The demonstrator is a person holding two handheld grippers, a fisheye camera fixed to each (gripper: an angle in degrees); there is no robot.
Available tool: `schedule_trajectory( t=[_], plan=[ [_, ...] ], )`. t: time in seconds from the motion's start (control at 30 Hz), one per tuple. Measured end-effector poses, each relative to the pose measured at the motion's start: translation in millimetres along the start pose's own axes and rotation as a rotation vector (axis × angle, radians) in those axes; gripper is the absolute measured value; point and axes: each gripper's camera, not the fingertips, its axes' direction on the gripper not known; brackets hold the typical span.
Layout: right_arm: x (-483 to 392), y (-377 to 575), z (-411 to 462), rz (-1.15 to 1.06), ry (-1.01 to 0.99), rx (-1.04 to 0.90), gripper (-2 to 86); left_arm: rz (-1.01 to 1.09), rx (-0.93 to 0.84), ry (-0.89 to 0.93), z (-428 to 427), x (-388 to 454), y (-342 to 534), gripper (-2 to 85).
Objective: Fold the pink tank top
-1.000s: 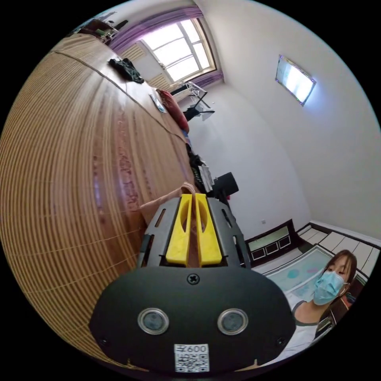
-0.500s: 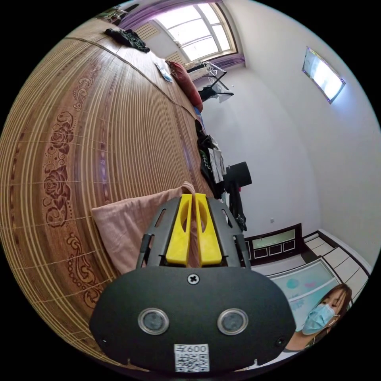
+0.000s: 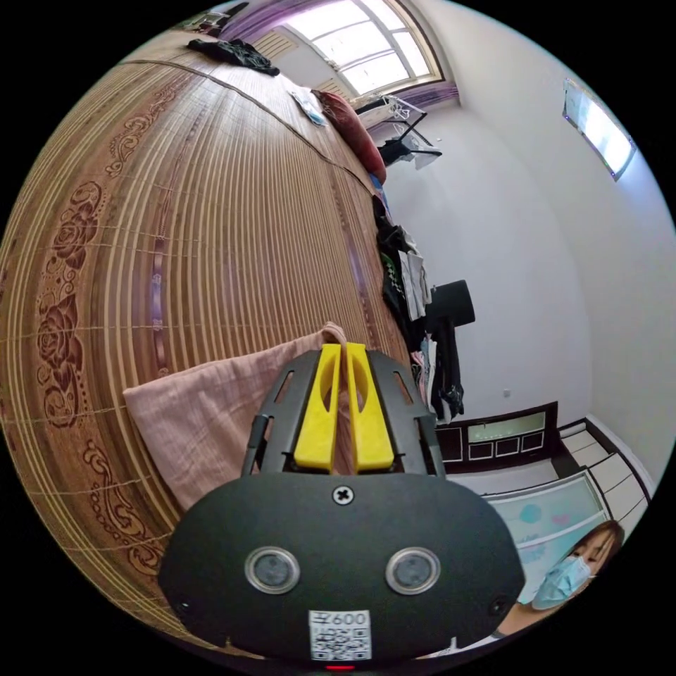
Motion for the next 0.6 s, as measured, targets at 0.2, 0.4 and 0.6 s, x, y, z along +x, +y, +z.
schedule_trajectory(
  t=[0.2, 0.4, 0.6],
  plan=[
    [-58, -2, 2, 0.065, -0.034, -0.028, -0.8, -0.041, -0.019, -0.058, 27, -50, -2, 1.3],
    [-110, 5, 1, 0.098, -0.075, -0.032, -0.8, -0.022, -0.036, -0.072, 45, -75, 0, 1.3],
    [-157, 18, 11, 0.110, -0.049, -0.055, -0.8, 0.008, -0.051, -0.104, 54, -76, 2, 1.6]
  ],
)
